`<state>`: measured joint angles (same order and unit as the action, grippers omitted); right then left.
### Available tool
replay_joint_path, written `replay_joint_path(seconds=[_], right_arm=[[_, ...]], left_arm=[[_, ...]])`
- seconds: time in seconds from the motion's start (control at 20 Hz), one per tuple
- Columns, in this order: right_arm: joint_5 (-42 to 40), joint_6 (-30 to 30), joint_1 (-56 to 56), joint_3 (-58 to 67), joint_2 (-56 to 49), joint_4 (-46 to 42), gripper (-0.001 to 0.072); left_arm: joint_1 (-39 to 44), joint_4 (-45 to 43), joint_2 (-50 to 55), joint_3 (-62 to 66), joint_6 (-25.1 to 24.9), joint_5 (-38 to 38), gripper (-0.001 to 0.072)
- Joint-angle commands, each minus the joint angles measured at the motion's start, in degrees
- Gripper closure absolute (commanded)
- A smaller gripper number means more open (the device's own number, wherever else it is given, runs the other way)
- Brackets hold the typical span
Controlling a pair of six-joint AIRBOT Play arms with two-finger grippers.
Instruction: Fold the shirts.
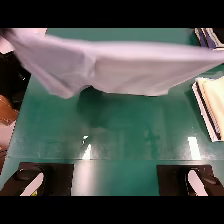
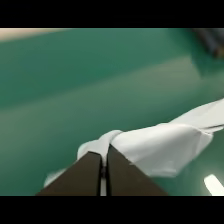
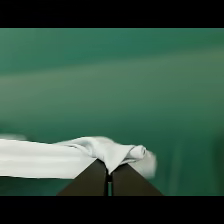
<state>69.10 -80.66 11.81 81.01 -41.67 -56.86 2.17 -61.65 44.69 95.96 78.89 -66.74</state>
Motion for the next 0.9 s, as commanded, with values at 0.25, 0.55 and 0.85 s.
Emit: replay_joint_path(seconds=[0.25,0.55,0.85], right_arm=[[12.7,0.0,12.8,27.1,-0.2,-0.2,0.0697],[24.3,-3.8,12.9,33.7,-11.5,0.4,0.0698],[28.7,-6.5,3.4,14.7,-24.5,-7.3,0.0698]], left_arm=[[0.0,-0.4,-0.7,25.7,5.1,0.3,0.0688],[0.0,-1.2,2.0,8.4,6.4,-6.8,0.0687],[0.0,-1.2,14.4,-13.2,4.5,-7.3,0.0686]])
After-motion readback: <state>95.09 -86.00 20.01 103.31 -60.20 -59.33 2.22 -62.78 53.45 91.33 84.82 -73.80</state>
